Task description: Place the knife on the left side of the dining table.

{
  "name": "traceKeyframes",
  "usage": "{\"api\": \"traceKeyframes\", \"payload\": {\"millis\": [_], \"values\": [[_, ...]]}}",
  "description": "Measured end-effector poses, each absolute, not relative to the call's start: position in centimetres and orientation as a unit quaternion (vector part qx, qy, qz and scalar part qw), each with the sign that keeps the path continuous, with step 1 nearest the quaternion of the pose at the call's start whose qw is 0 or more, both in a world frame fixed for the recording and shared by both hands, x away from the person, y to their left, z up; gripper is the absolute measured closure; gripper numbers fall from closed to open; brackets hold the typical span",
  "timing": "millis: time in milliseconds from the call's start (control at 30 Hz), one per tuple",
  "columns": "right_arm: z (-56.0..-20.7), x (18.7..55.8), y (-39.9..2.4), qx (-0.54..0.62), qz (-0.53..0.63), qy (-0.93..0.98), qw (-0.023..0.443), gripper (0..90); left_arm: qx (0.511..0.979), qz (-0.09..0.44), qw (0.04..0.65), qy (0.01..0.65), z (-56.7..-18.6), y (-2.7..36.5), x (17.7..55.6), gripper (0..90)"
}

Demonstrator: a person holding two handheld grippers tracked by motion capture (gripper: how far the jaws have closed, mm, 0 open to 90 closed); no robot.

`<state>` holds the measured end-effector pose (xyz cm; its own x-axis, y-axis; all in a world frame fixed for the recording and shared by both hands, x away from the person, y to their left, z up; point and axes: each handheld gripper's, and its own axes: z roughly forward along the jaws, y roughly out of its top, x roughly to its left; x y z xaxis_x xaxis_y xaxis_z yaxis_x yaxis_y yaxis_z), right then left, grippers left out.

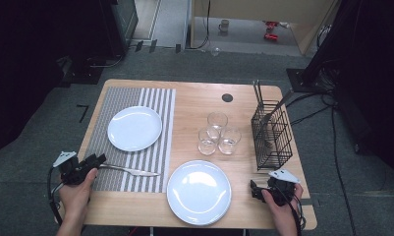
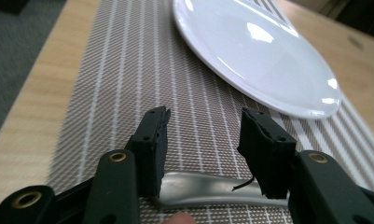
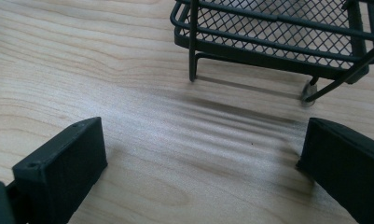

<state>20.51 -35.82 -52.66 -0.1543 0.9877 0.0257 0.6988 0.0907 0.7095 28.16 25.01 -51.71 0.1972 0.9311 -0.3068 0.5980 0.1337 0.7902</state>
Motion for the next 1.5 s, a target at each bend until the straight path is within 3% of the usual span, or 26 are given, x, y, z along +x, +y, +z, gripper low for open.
{"api": "traceKeyframes", "payload": {"millis": [200,500,667,800,900,967,1067,1267,1367,1500], "values": [[-52.7,20.5,-35.8,0.604,0.300,0.698,0.241,0.0,0.664,0.193,0.407,0.597,-51.7,24.1,28.4,51.1],[-52.7,20.5,-35.8,0.604,0.300,0.698,0.241,0.0,0.681,0.234,0.362,0.592,-51.5,23.3,27.7,58.1],[-52.7,20.5,-35.8,0.604,0.300,0.698,0.241,0.0,0.678,0.230,0.369,0.593,-51.6,23.4,27.6,56.8],[-52.7,20.5,-35.8,0.604,0.300,0.698,0.241,0.0,0.672,0.231,0.405,0.575,-51.4,23.5,27.6,45.7],[-52.7,20.5,-35.8,0.604,0.300,0.698,0.240,0.0,0.669,0.220,0.426,0.568,-50.8,23.1,27.7,29.8],[-52.7,20.5,-35.8,0.604,0.300,0.698,0.240,0.0,0.670,0.219,0.418,0.574,-50.4,22.7,27.8,11.4],[-52.6,20.5,-35.8,0.604,0.299,0.698,0.240,0.0,0.669,0.205,0.429,0.571,-50.1,22.4,27.9,2.1],[-52.6,20.5,-35.8,0.604,0.301,0.698,0.239,0.1,0.678,0.204,0.430,0.560,-50.2,21.8,27.9,2.0],[-52.4,20.1,-35.8,0.610,0.324,0.683,0.237,5.0,0.682,0.207,0.424,0.559,-50.3,21.6,27.9,2.0],[-51.0,19.3,-35.7,0.607,0.346,0.664,0.266,8.0,0.680,0.200,0.427,0.562,-50.5,21.8,28.0,2.1]]}}
